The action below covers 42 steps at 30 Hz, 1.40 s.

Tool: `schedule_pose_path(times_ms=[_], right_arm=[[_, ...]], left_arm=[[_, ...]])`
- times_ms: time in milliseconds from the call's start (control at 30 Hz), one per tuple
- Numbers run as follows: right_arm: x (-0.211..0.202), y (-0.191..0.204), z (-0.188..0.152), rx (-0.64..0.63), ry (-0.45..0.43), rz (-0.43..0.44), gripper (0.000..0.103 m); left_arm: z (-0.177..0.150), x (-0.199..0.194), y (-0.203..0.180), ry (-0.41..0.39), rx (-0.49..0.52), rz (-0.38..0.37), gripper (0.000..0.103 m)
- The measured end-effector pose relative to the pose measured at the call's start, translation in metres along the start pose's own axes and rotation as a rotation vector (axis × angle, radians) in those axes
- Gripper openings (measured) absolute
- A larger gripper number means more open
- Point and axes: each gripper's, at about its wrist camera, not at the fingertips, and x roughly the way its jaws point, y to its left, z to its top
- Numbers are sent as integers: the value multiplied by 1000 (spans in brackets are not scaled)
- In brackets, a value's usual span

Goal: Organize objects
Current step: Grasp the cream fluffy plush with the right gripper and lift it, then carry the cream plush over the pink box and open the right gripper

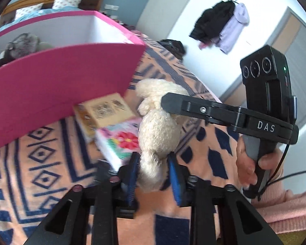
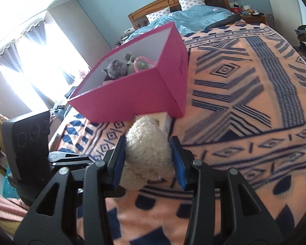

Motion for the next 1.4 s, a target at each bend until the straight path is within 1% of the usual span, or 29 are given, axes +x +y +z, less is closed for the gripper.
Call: schedule_pose_path(times_ms=[67,133,233,300,333,367,400,433,500,533,567,600,667,767,800,833,867,900,967,1067,1133,1233,1400], right_arm=[[7,2,3,3,6,4,46],[16,1,6,30,20,16,46],[22,-1,5,55,44,37,46],[27,-2,3,57,73,31,46],[30,-2,1,55,91,31,46],[33,-2,0,50,104,35,46],[34,0,-1,36,111,34,46],[35,1,-2,21,117,26,46],[34,2,-1,-5,110,-14,46],[32,0,1,-4,103,-21,48],[31,-2,3,6,98,-18,55],[29,-5,6,20,88,-13,59],[28,-6,12,15,82,-7,59],[36,-1,21,-34,92,1,59],[39,3,23,-55,96,-7,55],[43,5,24,-72,111,-12,53],[49,7,25,-83,130,-21,47],[52,7,25,-90,127,-35,43],[55,10,23,-111,123,-38,39],[49,14,20,-118,99,-27,38],[42,20,20,-135,82,-34,38],[28,32,22,-170,53,-31,37],[8,61,32,-256,11,14,37]], left_arm=[[2,-1,8,-12,-18,11,24],[6,0,16,-17,-34,61,24],[10,0,28,-23,-59,78,24],[11,0,35,-30,-68,114,24],[11,0,39,-35,-73,121,24],[12,1,43,-32,-72,111,24],[13,3,46,-29,-78,113,26],[12,5,47,-30,-88,125,27],[15,10,53,-23,-108,126,30],[14,10,58,-20,-121,121,32],[12,9,60,-19,-129,117,37],[12,9,61,-20,-136,115,43],[14,7,60,-34,-131,104,47],[19,6,56,-46,-119,76,55],[18,4,57,-44,-115,72,56],[19,7,56,-38,-110,77,56],[21,12,56,-32,-110,87,56],[22,16,57,-28,-111,88,56],[21,23,61,-11,-132,62,56],[16,18,61,-18,-133,37,51],[18,14,55,-34,-118,19,47],[22,-3,44,-73,-80,13,46],[30,-42,32,-155,-13,15,45]])
